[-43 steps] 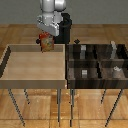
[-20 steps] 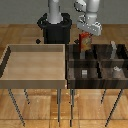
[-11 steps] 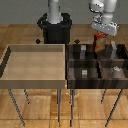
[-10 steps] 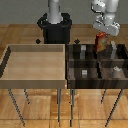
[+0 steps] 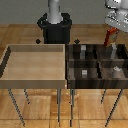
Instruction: Place the box of cereal into the appropriate compartment.
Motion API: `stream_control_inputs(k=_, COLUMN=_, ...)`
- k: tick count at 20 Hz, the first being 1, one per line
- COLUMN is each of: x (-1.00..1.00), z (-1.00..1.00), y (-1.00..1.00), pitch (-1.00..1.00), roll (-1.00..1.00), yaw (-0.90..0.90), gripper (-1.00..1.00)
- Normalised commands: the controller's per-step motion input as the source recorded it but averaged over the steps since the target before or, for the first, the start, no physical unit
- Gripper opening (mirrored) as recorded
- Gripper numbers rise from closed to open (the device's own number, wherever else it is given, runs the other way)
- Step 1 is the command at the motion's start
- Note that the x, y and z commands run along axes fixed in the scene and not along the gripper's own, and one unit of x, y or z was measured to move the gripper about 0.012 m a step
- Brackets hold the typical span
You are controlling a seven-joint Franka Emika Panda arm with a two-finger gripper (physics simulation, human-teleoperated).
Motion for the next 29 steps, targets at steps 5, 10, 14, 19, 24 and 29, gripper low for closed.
stream_control_inputs(k=5, x=-0.2, z=-0.5, y=0.0, pitch=0.0, roll=0.0, yaw=0.0, gripper=-1.0)
stream_control_inputs(k=10, x=0.0, z=-1.0, y=0.0, pitch=0.0, roll=0.0, yaw=0.0, gripper=-1.0)
stream_control_inputs(k=14, x=0.0, z=0.0, y=0.0, pitch=0.0, roll=0.0, yaw=0.0, gripper=1.0)
stream_control_inputs(k=19, x=0.0, z=0.0, y=0.0, pitch=0.0, roll=0.0, yaw=0.0, gripper=1.0)
stream_control_inputs(k=24, x=0.0, z=0.0, y=0.0, pitch=0.0, roll=0.0, yaw=0.0, gripper=1.0)
stream_control_inputs(k=29, x=0.0, z=0.0, y=0.0, pitch=0.0, roll=0.0, yaw=0.0, gripper=1.0)
